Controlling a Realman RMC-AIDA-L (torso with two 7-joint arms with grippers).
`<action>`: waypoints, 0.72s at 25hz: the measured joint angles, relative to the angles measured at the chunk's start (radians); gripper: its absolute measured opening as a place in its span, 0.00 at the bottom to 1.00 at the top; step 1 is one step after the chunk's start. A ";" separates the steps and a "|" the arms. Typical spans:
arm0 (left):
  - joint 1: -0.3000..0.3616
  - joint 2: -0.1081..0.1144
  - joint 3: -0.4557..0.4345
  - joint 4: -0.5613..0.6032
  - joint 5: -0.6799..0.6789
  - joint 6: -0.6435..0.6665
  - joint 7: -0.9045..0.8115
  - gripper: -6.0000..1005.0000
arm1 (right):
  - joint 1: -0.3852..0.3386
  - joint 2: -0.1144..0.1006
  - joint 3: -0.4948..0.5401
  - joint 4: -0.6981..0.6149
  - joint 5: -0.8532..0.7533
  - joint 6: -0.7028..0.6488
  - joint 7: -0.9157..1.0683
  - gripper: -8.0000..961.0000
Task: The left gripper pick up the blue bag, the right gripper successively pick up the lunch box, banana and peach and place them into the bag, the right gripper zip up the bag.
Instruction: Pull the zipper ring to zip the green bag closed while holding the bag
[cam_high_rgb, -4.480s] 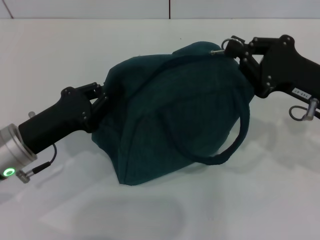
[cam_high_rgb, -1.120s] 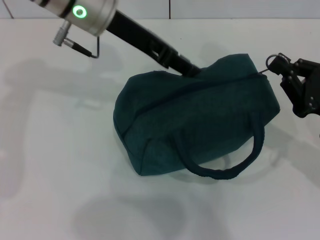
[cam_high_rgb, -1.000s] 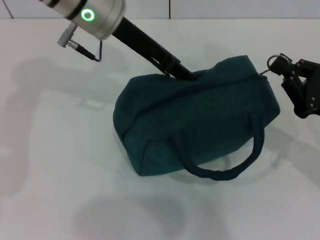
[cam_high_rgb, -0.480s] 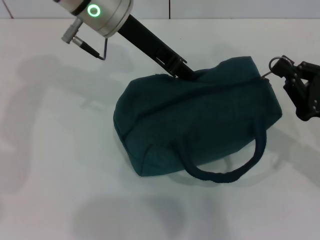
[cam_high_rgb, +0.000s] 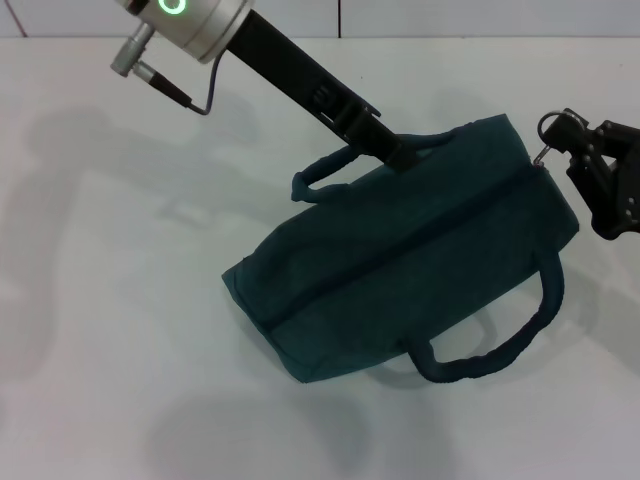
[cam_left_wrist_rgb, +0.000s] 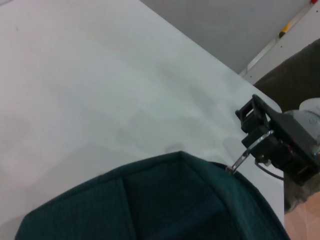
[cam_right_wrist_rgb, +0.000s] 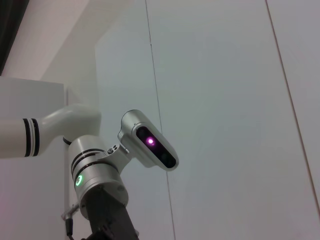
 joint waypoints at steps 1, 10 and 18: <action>0.000 0.000 0.000 0.000 0.000 0.000 0.000 0.20 | 0.000 0.000 0.000 0.000 0.000 0.000 -0.001 0.03; -0.002 0.019 -0.054 0.026 -0.005 0.002 -0.002 0.23 | 0.006 -0.002 0.000 0.000 0.002 0.009 -0.006 0.03; -0.008 0.018 -0.022 0.020 0.029 0.005 -0.004 0.47 | 0.009 -0.002 0.000 -0.002 0.009 0.011 -0.007 0.04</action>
